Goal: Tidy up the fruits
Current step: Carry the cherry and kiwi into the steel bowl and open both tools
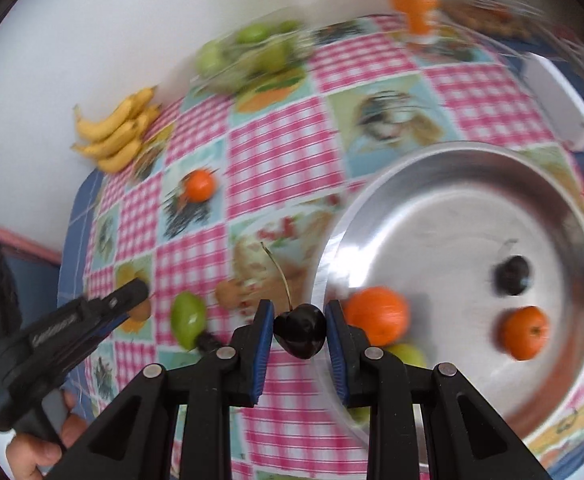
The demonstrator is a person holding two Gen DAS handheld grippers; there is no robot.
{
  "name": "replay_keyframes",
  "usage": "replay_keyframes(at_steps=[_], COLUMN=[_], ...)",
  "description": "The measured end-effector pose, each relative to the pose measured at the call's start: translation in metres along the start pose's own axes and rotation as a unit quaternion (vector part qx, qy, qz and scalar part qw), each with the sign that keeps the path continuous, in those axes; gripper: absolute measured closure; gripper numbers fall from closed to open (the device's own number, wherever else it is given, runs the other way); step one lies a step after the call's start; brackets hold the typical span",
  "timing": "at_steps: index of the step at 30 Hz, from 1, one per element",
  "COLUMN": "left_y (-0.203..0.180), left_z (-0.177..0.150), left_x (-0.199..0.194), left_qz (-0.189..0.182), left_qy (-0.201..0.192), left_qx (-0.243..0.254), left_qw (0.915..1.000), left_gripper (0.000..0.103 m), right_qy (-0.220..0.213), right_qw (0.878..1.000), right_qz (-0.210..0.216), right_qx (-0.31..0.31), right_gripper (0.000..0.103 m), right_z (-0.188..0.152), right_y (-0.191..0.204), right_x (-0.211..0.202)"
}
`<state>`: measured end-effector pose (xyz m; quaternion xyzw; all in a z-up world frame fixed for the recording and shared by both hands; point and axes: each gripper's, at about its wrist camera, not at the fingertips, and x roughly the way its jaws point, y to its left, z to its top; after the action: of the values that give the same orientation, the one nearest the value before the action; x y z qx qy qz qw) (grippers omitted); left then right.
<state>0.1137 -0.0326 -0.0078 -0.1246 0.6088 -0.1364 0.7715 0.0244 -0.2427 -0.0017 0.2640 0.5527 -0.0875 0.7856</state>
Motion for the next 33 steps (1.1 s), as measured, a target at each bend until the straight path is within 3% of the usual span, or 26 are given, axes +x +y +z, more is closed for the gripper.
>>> replay_keyframes(at_steps=[8,17,33], left_y=[-0.048,-0.113,-0.174], left_z=[-0.022,-0.041,-0.049], left_x=[0.005,0.016,0.066], left_qz=[-0.011,-0.023,-0.004], left_qy=[0.018,0.029,0.044], left_qx=[0.07,0.155,0.238], left_qw=[0.9974,0.9873,0.9702], left_gripper=[0.078,0.078,0.078], right_qy=[-0.018,-0.043,-0.046], right_qw=[0.997,0.991,0.994], right_qz=[-0.028,-0.041,-0.048], right_qx=[0.067,0.117,0.088], right_gripper=[0.075,0.075,0.074], right_z=[0.012,0.015,0.035], right_y=[-0.059,-0.1,-0.098], right_x=[-0.016,-0.034,-0.008])
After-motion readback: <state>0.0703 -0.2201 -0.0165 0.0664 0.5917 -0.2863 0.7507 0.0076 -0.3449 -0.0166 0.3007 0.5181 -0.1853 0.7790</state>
